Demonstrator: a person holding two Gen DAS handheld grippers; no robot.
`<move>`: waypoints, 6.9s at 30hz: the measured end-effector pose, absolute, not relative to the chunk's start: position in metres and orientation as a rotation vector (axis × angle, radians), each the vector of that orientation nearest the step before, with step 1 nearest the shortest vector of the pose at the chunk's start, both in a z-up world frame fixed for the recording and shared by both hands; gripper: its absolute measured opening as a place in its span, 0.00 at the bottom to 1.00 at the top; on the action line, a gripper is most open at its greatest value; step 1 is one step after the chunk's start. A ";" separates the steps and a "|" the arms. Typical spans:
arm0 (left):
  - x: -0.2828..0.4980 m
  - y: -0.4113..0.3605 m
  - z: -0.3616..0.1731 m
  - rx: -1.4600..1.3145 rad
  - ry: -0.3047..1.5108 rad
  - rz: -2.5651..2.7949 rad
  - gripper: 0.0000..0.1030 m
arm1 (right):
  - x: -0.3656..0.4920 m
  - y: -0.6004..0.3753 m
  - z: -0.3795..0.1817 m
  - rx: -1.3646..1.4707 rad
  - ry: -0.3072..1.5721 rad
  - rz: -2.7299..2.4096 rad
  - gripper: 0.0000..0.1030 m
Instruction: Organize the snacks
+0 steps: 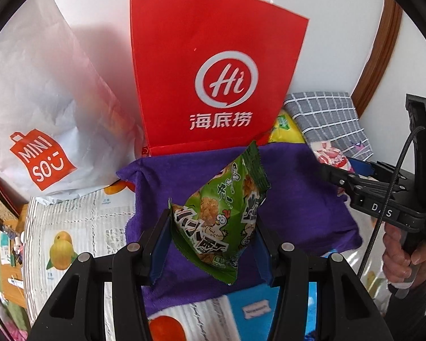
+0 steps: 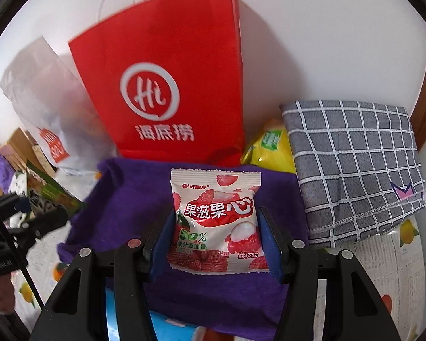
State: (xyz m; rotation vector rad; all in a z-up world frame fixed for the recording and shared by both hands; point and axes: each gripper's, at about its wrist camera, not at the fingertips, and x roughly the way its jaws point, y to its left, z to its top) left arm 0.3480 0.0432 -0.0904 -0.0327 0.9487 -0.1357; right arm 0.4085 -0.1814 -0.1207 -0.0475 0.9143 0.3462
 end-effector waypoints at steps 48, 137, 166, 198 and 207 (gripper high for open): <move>0.303 0.070 -0.081 -0.130 0.972 -0.134 0.79 | 0.358 -0.162 -0.082 -0.127 0.906 0.364 0.77; 0.133 0.081 -0.190 -0.076 0.945 -0.018 0.41 | 0.150 -0.279 -0.178 0.081 0.857 0.213 0.57; 0.135 0.078 -0.190 -0.049 0.948 -0.010 0.43 | 0.149 -0.263 -0.185 0.003 0.829 0.226 0.57; 0.067 0.058 -0.105 -0.134 0.861 -0.141 0.34 | 0.098 -0.239 -0.090 0.075 0.676 0.324 0.53; 0.068 0.046 -0.082 -0.109 0.826 -0.199 0.34 | 0.094 -0.227 -0.080 0.065 0.680 0.313 0.53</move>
